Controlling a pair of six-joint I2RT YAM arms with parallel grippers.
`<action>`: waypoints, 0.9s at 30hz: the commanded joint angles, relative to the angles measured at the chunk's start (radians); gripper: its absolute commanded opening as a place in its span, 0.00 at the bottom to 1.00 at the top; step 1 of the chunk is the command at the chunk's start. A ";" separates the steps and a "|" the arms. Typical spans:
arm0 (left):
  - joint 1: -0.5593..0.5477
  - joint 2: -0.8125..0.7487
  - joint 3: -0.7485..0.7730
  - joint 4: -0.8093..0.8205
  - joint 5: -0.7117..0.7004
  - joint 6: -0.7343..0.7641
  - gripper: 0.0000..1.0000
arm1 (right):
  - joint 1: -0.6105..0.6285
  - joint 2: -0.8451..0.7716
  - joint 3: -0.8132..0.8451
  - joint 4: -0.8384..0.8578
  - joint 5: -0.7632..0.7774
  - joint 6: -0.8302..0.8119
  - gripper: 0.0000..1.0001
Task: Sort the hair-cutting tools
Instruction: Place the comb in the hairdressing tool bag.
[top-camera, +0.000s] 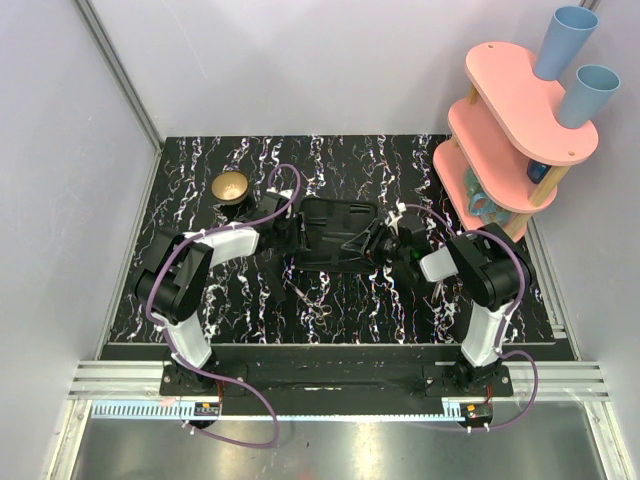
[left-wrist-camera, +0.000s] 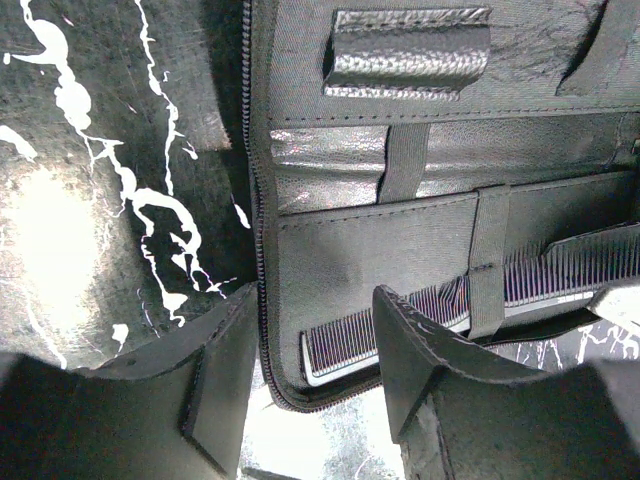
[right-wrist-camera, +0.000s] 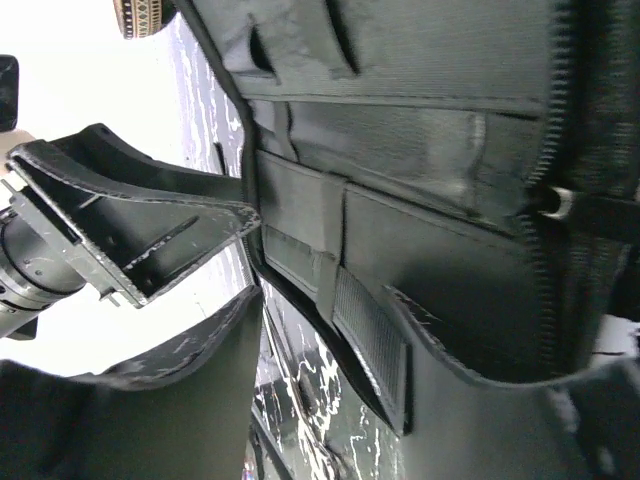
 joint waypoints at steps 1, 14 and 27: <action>-0.045 0.034 -0.026 -0.067 0.053 -0.036 0.52 | 0.019 -0.036 -0.031 -0.267 0.198 -0.073 0.66; -0.045 0.044 -0.011 -0.088 0.013 -0.044 0.52 | 0.016 -0.229 0.127 -0.890 0.351 -0.234 0.80; -0.045 0.051 -0.011 -0.085 0.024 -0.046 0.52 | 0.014 -0.263 0.135 -0.958 0.389 -0.294 0.52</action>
